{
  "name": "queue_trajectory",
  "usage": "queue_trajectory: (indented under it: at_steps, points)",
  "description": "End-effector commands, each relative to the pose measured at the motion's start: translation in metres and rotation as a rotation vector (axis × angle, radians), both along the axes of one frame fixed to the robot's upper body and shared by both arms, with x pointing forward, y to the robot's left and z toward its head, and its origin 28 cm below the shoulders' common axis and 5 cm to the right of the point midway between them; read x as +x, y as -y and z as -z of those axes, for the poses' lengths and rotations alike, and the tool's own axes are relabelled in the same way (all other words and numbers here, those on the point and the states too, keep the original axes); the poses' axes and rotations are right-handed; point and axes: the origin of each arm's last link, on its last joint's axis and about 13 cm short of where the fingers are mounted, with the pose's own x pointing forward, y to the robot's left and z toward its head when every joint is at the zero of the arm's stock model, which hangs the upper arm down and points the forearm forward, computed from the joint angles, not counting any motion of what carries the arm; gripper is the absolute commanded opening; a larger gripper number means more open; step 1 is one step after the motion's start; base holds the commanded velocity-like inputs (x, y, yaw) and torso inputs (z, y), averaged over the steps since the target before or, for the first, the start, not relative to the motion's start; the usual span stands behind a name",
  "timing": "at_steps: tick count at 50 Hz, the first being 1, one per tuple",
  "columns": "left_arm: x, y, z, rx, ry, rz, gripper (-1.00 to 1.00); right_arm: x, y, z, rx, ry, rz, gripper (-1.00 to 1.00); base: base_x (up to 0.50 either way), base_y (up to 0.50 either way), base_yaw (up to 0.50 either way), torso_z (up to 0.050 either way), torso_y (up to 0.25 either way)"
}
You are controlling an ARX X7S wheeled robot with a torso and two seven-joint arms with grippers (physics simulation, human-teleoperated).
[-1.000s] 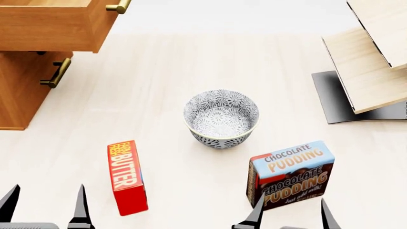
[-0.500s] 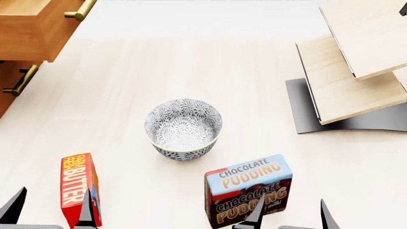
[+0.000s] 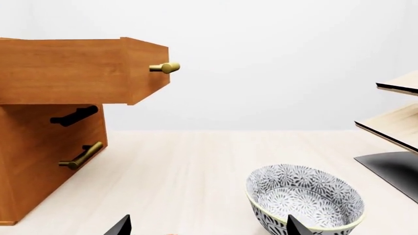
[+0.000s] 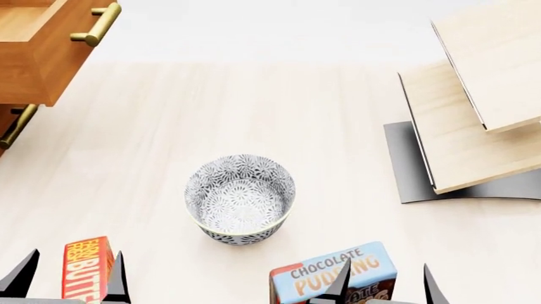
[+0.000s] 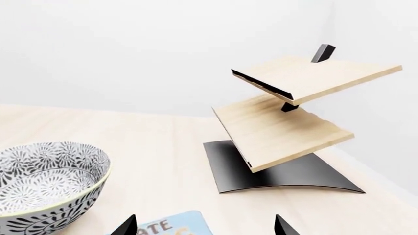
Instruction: Close the top drawer of the cabinet.
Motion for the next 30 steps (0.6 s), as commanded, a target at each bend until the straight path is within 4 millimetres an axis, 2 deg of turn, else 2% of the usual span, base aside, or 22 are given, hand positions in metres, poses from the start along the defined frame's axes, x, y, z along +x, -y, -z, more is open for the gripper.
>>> queue_trajectory:
  at_steps: [1,30]
  points:
    - [0.0012,0.0002,0.0010,0.003,-0.003,0.001,1.00,0.0010,-0.0006,0.0012,-0.004,-0.006,-0.001,1.00,0.42,0.00,0.00,0.000,0.000]
    - [0.0014,-0.0002,0.0028,0.005,-0.004,-0.001,1.00,0.0003,-0.0005,0.0005,-0.008,-0.004,0.001,1.00,0.50,0.00,0.00,0.000,0.001]
